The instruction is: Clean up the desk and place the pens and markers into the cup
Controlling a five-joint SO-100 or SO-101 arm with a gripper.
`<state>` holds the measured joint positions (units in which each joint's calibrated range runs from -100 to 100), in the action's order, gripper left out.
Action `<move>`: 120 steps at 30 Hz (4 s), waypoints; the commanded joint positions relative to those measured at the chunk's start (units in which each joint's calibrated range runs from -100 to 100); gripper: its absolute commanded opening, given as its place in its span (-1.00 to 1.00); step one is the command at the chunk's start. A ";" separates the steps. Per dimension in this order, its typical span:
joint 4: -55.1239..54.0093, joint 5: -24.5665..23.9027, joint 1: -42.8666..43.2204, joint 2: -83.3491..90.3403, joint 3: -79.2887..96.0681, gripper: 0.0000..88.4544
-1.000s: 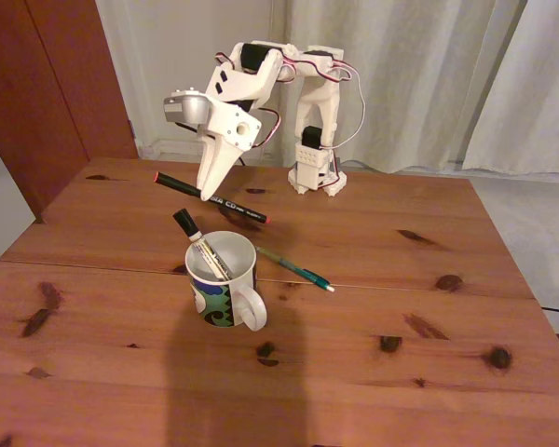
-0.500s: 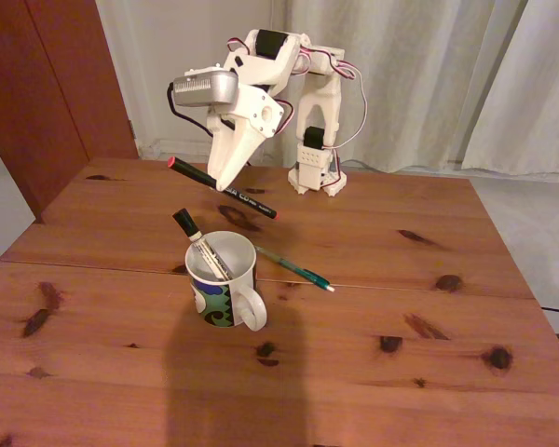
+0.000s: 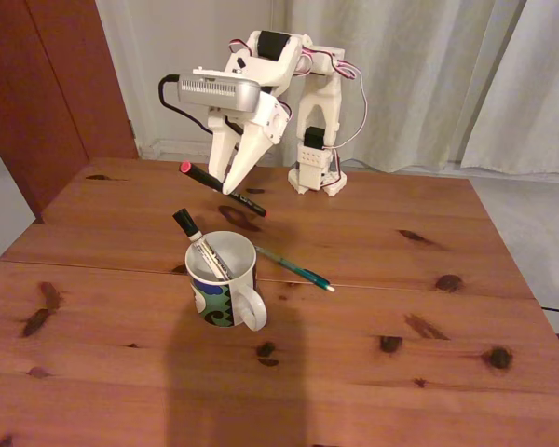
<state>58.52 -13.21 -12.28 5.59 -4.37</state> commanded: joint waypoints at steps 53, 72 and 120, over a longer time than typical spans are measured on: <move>-9.88 1.22 -1.83 -20.12 -18.26 -0.97; -9.96 0.74 -2.47 -19.37 -6.45 -0.98; -6.35 -13.98 -2.23 21.92 32.24 -0.80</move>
<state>51.89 -24.25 -14.92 21.95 24.16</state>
